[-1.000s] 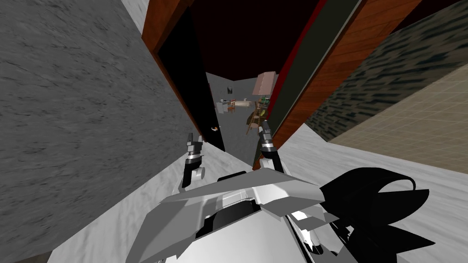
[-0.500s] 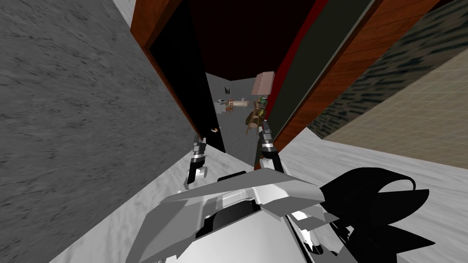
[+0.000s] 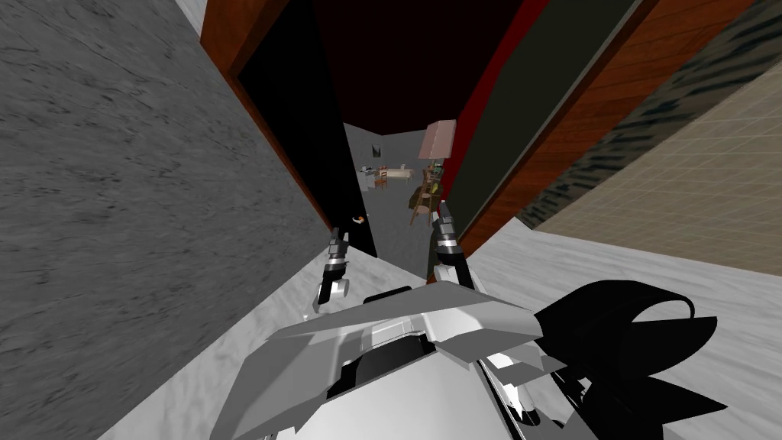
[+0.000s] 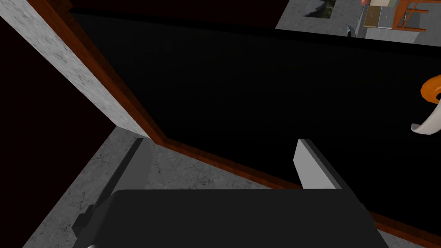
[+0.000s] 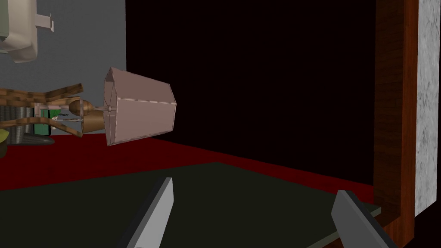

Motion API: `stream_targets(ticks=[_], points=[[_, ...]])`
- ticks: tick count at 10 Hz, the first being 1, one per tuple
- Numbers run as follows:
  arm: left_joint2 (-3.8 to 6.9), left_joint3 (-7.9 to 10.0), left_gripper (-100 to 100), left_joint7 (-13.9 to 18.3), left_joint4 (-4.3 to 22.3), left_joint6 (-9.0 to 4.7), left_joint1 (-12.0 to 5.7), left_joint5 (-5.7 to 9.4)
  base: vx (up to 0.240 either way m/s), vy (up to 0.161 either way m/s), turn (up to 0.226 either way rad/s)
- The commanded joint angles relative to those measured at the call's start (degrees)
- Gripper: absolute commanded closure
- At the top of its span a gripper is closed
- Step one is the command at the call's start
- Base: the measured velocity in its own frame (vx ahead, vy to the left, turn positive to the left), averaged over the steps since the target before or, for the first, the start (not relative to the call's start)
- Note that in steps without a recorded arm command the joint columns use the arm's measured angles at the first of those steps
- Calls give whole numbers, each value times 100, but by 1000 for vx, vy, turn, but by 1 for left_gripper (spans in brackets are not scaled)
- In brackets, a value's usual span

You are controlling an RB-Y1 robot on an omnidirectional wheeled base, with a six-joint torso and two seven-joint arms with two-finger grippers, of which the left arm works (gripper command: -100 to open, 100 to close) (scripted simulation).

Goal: Push the door open

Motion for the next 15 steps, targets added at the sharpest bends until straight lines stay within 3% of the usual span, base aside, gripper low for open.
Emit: stream_targets(ticks=[1,15], points=[[0,-18,-100,-3,170,-57,-46,-3,38,63,-33],[76,-355,-100,93,2656,-513,-963,-13,68,100,-91]])
